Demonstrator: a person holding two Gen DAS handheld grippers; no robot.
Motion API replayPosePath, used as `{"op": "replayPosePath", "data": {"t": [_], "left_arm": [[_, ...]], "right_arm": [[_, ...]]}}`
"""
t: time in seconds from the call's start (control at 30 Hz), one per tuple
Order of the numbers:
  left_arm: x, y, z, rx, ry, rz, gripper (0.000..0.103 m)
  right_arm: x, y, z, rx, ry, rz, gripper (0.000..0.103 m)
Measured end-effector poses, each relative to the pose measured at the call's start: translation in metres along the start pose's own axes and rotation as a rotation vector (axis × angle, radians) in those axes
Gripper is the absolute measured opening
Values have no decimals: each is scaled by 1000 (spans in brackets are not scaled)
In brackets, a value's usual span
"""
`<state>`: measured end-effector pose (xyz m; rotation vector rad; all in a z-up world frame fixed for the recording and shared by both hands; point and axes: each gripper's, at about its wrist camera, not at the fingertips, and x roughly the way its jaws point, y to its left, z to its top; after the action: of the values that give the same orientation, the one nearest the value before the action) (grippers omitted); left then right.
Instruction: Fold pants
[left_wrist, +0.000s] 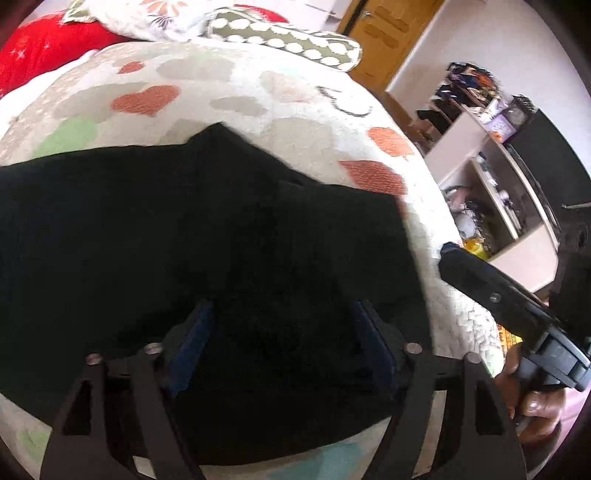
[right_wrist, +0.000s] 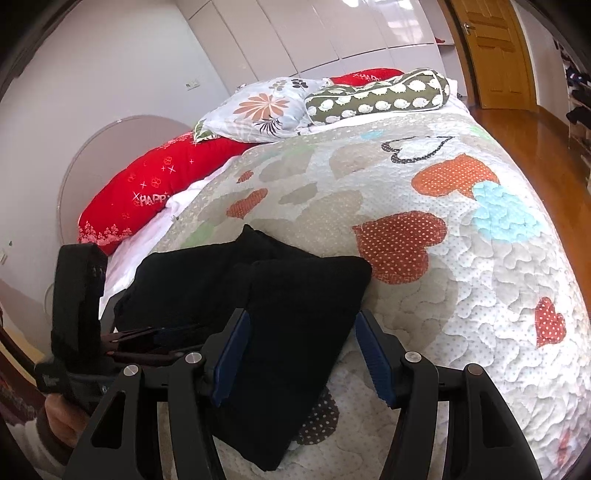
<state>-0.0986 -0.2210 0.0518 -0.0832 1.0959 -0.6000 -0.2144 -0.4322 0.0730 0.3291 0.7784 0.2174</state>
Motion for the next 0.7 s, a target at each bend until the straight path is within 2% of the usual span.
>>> {"op": "replayPosePath", "data": {"t": [0.03, 0.17, 0.27, 0.33, 0.43, 0.5, 0.53, 0.57, 0.6, 0.63, 0.67, 0.7], "left_arm": [[4, -2, 1, -6, 27, -24, 16], [-4, -3, 2, 9, 23, -32, 17], [-29, 4, -1, -3, -26, -38, 17], [-40, 12, -3, -13, -50, -18, 17], [-30, 20, -5, -24, -37, 20, 17], [-19, 26, -5, -48, -13, 18, 17], [-16, 26, -6, -52, -10, 18, 17], [-14, 26, -6, -50, -10, 22, 19], [-13, 27, -6, -51, -11, 25, 21], [-14, 28, -7, -56, -15, 20, 22], [-17, 29, -7, -63, -18, 16, 25], [-20, 30, -8, -61, -22, 27, 35]], "right_arm": [[0, -1, 0, 7, -1, -1, 61], [-2, -4, 4, 34, -11, 6, 61], [-3, 7, 9, 7, -25, 46, 61], [3, 18, 13, -20, -22, 64, 61], [21, 35, 17, -70, 0, 75, 61], [40, 46, 19, -110, 33, 47, 58], [51, 50, 18, -140, 52, 7, 48], [64, 51, 17, -165, 79, -45, 43], [77, 49, 15, -168, 112, -86, 39], [86, 45, 13, -153, 130, -96, 39], [90, 40, 11, -137, 129, -84, 39], [88, 38, 11, -126, 119, -74, 39]]}}
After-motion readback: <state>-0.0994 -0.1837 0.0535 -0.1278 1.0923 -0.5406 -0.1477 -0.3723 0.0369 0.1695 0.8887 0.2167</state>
